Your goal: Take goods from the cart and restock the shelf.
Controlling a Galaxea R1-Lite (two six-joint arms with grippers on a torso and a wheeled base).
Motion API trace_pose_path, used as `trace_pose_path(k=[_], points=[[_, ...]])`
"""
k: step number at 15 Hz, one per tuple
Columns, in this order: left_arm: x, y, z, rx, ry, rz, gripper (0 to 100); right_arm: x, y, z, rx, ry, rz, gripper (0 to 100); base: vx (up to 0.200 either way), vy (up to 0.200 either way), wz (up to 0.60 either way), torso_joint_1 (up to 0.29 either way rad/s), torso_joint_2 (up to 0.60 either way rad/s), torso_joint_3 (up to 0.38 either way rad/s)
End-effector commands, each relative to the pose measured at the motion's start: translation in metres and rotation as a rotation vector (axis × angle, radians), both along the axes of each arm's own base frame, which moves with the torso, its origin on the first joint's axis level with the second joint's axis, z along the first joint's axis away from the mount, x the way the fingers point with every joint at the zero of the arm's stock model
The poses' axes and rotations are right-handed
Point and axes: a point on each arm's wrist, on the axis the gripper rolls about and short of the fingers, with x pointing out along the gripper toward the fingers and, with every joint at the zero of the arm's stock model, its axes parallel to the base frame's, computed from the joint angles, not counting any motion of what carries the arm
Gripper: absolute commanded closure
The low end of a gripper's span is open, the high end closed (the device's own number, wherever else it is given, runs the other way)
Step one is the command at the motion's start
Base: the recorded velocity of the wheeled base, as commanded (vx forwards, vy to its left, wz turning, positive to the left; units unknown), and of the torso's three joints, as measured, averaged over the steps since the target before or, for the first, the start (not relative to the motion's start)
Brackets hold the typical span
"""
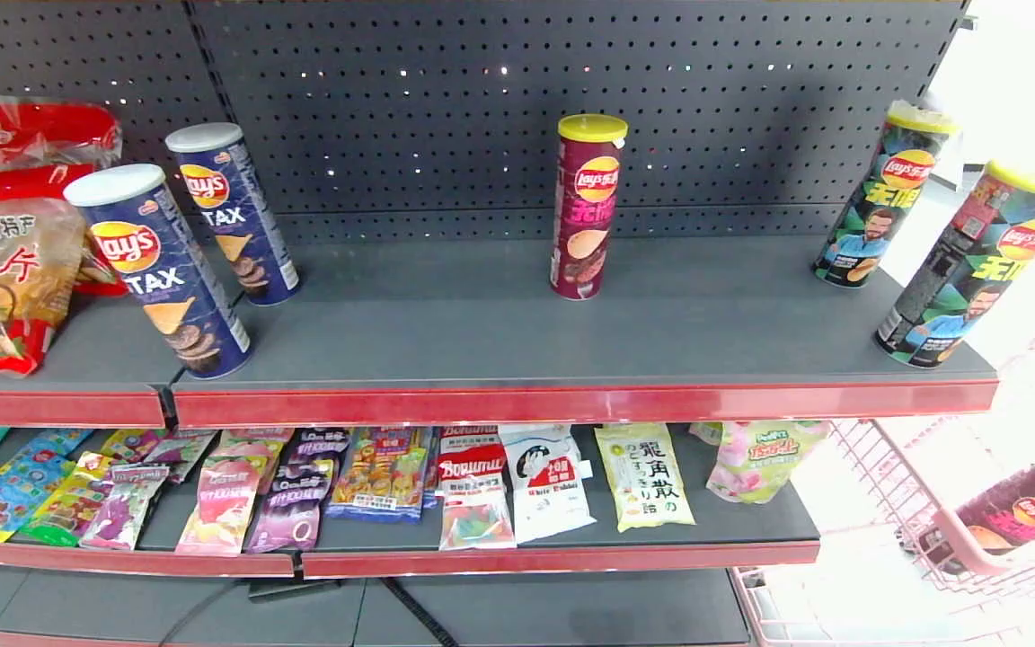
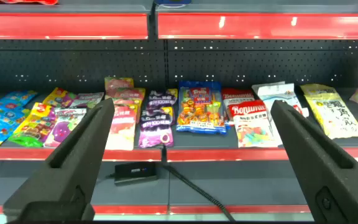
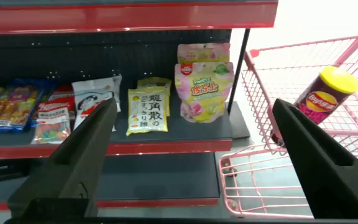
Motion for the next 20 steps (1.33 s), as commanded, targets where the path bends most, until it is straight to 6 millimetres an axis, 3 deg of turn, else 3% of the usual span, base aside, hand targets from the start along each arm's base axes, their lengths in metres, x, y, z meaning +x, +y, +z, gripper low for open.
trace_pose_path(k=[1, 10, 12, 20], points=[[0.0001, 0.0, 0.0001, -0.001, 0.0, 0.001, 0, 0.0001, 0.0, 0.0, -0.001, 0.001, 0.0, 0, 0.0, -0.2, 0.0, 0.007, 0.0, -0.002], [0.0001, 0.0, -0.0001, -0.001, 0.002, 0.001, 0, 0.0001, 0.0, 0.0, 0.0, 0.001, 0.0, 0, 0.0, -0.2, 0.0, 0.003, 0.0, 0.0], [0.0001, 0.0, -0.0001, -0.001, 0.002, 0.001, 0, 0.0001, 0.0, 0.0, 0.0, 0.001, 0.0, 0, 0.0, 0.0, 0.0, 0.0, 0.0, 0.0], [0.0001, 0.0, -0.0001, -0.002, 0.002, 0.001, 0, 0.0001, 0.0, 0.0, 0.002, 0.001, 0.0, 0, 0.0, 0.0, -0.6, 0.003, 0.0, 0.001]])
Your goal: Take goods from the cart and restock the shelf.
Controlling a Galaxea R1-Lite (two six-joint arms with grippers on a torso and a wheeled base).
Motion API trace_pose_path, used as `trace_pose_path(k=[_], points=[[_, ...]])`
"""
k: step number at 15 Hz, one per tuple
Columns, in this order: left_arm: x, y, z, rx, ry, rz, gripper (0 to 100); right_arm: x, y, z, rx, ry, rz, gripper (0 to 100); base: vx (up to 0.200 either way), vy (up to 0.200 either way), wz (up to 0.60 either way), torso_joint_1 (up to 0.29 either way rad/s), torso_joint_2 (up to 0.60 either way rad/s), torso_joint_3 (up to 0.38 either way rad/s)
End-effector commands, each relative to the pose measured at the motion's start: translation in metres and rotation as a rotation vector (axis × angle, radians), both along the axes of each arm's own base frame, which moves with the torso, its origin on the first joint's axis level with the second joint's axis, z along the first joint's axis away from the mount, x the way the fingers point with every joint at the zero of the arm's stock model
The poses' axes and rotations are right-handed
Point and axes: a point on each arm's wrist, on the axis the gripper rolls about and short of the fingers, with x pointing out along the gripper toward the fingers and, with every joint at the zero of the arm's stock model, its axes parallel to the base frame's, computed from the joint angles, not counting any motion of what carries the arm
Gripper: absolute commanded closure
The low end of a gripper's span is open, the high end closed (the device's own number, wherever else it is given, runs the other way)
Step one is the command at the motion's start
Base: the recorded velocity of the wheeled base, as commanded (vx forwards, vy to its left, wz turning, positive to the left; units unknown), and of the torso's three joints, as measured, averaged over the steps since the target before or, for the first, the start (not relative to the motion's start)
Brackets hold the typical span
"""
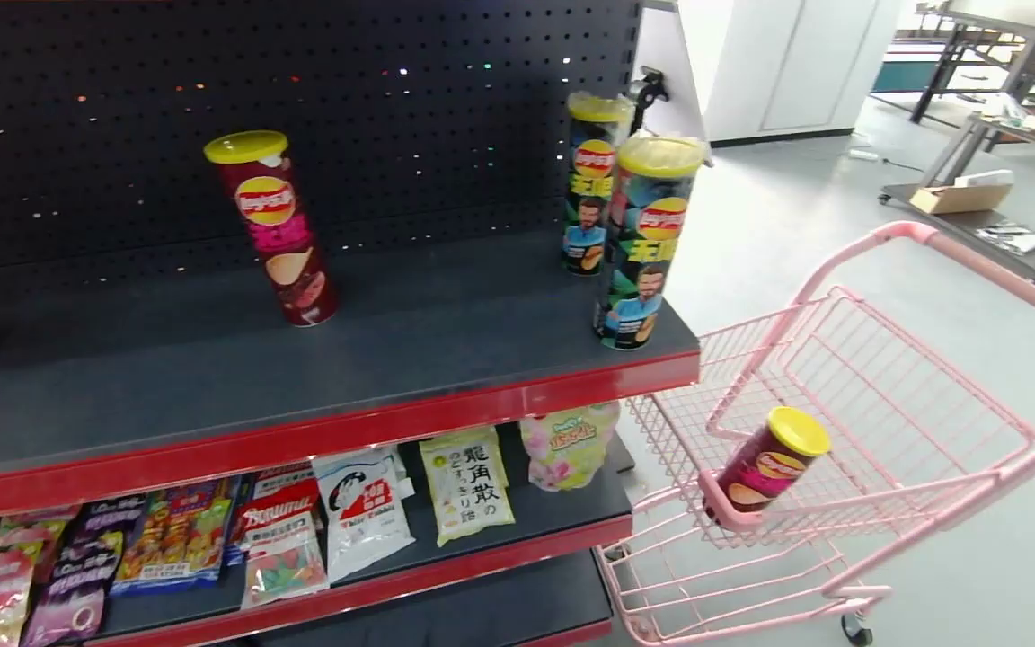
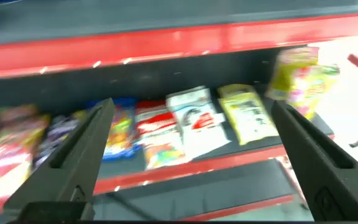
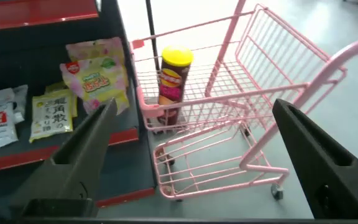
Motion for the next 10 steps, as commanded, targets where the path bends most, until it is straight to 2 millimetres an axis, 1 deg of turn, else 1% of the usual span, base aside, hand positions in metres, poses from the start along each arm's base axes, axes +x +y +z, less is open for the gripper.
trace_pose_path(k=[1, 2, 8, 10], points=[[0.0001, 0.0, 0.0, 0.0, 0.001, 0.0, 0, 0.0001, 0.0, 0.0001, 0.0, 0.001, 0.001, 0, 0.0, 0.0, -0.6, -0.002, 0.01, 0.007], [0.0001, 0.0, 0.0, 0.0, 0.001, 0.0, 0, 0.0001, 0.0, 0.0001, 0.0, 0.001, 0.0, 0, 0.0, 0.0, -0.6, -0.002, 0.0, -0.002], [0.0001, 0.0, 0.0, 0.0, 0.001, 0.0, 0, 0.0001, 0.0, 0.0001, 0.0, 0.001, 0.0, 0, 0.0, 0.0, 0.0, 0.0, 0.0, 0.0], [0.0001, 0.0, 0.0, 0.0, 0.001, 0.0, 0, 0.0001, 0.0, 0.0001, 0.0, 0.001, 0.0, 0, 0.0, 0.0, 0.0, -0.071, 0.18, 0.107]])
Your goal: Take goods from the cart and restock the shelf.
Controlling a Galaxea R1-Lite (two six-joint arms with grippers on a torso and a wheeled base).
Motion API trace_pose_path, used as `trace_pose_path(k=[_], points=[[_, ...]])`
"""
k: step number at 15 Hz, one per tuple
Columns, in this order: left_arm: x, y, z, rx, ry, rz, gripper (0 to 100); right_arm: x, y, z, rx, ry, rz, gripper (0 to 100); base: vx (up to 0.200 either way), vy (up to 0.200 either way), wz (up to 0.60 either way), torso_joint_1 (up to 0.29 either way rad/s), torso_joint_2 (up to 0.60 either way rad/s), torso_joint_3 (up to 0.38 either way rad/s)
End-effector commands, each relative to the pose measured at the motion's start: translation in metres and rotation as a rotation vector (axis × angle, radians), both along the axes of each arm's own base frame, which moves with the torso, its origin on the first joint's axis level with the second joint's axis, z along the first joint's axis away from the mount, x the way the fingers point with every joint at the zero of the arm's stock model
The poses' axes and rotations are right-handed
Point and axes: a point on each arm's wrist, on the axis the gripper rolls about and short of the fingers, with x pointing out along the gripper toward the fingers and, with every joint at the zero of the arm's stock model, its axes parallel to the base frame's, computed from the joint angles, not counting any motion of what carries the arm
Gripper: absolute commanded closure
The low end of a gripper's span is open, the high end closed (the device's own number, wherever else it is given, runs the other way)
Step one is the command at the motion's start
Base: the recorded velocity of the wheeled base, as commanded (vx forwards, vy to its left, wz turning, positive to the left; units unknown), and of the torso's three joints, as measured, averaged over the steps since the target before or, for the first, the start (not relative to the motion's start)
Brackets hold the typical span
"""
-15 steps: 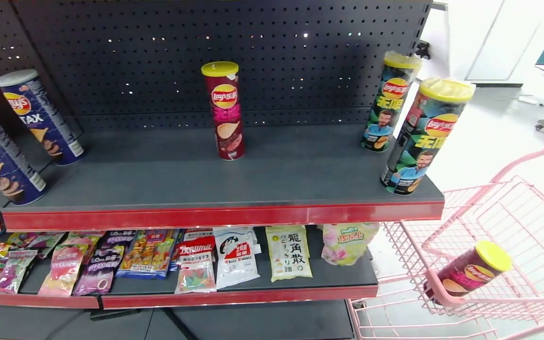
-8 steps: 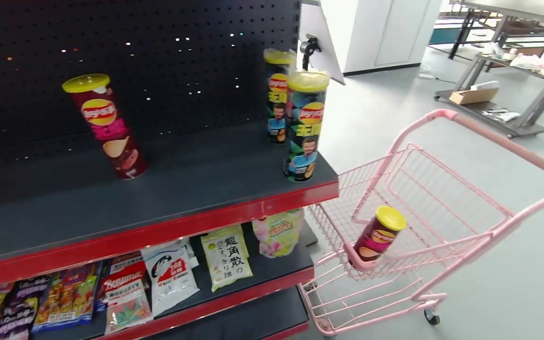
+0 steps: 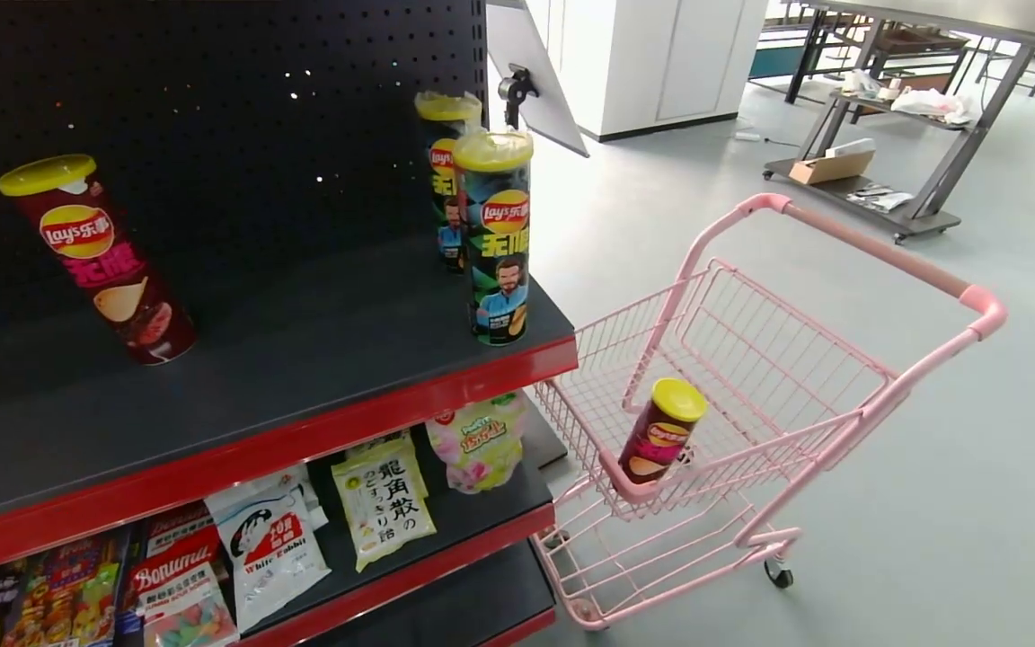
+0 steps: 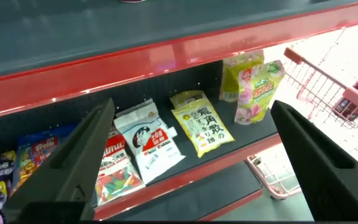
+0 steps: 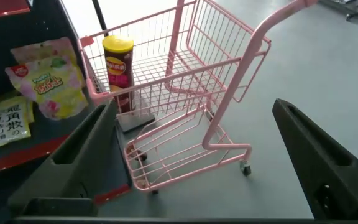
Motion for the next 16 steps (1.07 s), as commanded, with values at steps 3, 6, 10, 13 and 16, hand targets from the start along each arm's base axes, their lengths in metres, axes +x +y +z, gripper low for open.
trace_pose_path(k=[3, 6, 10, 13, 16], points=[[0.0001, 0.0, 0.0, 0.0, 0.001, 0.0, 0, 0.0001, 0.0, 0.0001, 0.0, 0.0, 0.0, 0, 0.0, 0.0, 0.0, -0.134, 0.36, 0.214], [0.0001, 0.0, 0.0, 0.0, 0.001, 0.0, 0, 0.0001, 0.0, 0.0001, 0.0, 0.0, 0.0, 0, 0.0, 0.0, 0.0, -0.142, 0.4, 0.246], [0.0001, 0.0, 0.0, 0.0, 0.001, 0.001, 0, 0.0001, 0.0, 0.0001, 0.0, 0.0, 0.0, 0, 0.0, 0.0, 0.0, -0.174, 0.52, 0.337], [0.0001, 0.0, 0.0, 0.0, 0.001, 0.001, 0, 0.0001, 0.0, 0.0001, 0.0, 0.0, 0.0, 0, 0.0, 0.0, 0.0, -0.163, 0.54, 0.367], [0.0001, 0.0, 0.0, 0.0, 0.001, 0.001, 0, 0.0001, 0.0, 0.0001, 0.0, 0.0, 0.0, 0, 0.0, 0.0, 0.0, -0.139, 0.52, 0.37]])
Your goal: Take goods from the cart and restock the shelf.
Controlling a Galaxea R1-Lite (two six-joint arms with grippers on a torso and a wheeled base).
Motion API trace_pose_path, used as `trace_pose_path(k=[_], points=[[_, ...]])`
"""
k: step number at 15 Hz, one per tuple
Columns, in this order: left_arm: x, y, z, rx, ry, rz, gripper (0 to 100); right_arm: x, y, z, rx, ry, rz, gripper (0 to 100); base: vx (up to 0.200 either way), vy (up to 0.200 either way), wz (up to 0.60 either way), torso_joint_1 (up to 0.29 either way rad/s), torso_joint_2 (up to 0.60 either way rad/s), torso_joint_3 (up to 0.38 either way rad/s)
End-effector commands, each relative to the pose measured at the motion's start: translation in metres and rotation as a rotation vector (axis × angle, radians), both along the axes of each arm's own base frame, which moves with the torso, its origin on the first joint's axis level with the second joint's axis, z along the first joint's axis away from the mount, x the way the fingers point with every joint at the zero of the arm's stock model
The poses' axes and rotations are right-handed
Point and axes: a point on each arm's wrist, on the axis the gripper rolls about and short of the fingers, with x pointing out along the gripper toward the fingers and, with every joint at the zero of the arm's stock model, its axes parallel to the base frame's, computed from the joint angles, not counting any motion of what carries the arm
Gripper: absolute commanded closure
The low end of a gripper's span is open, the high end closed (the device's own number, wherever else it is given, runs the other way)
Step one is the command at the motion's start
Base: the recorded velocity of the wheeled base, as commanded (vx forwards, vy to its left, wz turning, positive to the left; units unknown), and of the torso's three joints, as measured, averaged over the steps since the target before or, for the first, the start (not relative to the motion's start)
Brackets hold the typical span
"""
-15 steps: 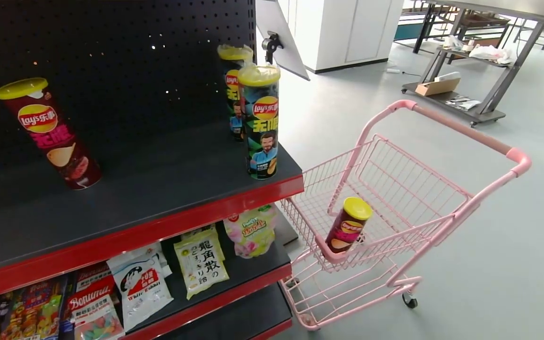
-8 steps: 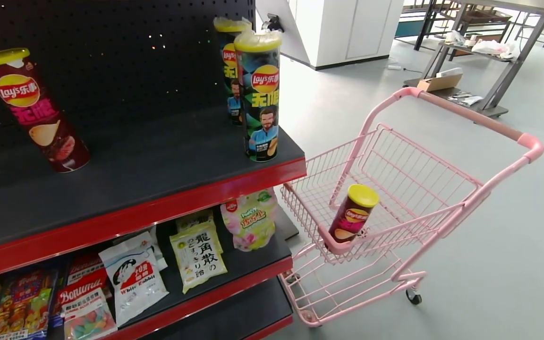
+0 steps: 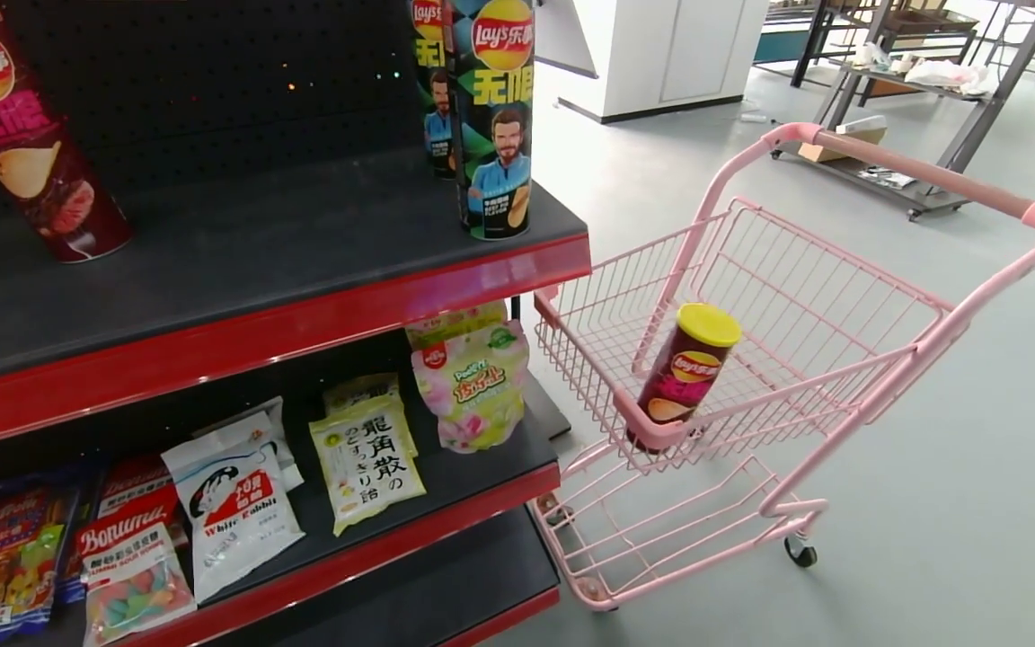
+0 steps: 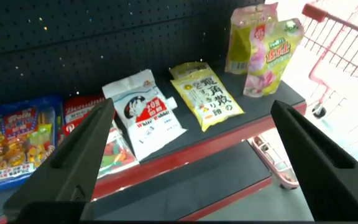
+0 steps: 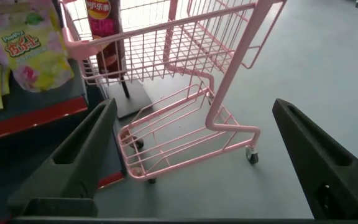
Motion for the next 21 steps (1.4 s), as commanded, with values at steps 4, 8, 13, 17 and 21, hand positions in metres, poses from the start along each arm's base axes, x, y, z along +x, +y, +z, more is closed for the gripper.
trace_pose_path(k=[4, 8, 13, 17, 21], points=[[0.0, 0.0, 0.0, -0.001, 0.001, 0.0, 0, 0.0, 0.0, 0.0, -0.003, 0.001, 0.003, 0, 0.0, 0.0, 0.0, -0.084, 0.38, 0.283], [0.0, 0.0, 0.0, -0.001, 0.001, 0.0, 0, 0.003, 0.0, 0.001, -0.014, 0.044, 0.021, 0, 0.0, 0.0, 0.0, -0.01, 0.04, 0.033], [0.0, 0.0, 0.0, -0.001, 0.001, 0.0, 0, 0.098, 0.012, 0.169, 0.122, 0.12, 0.222, 0, 0.0, 0.0, 0.0, 0.0, 0.0, 0.0], [0.0, 0.0, 0.0, 0.001, 0.001, 0.002, 0, 0.198, 0.018, 0.149, 0.132, 0.216, 0.226, 0, 0.0, 0.0, 0.0, 0.0, 0.0, 0.0], [0.0, 0.0, 0.0, 0.001, 0.001, 0.002, 0, 0.265, 0.018, 0.115, 0.105, 0.288, 0.461, 0, 0.0, 0.0, 0.0, 0.0, 0.0, 0.0]])
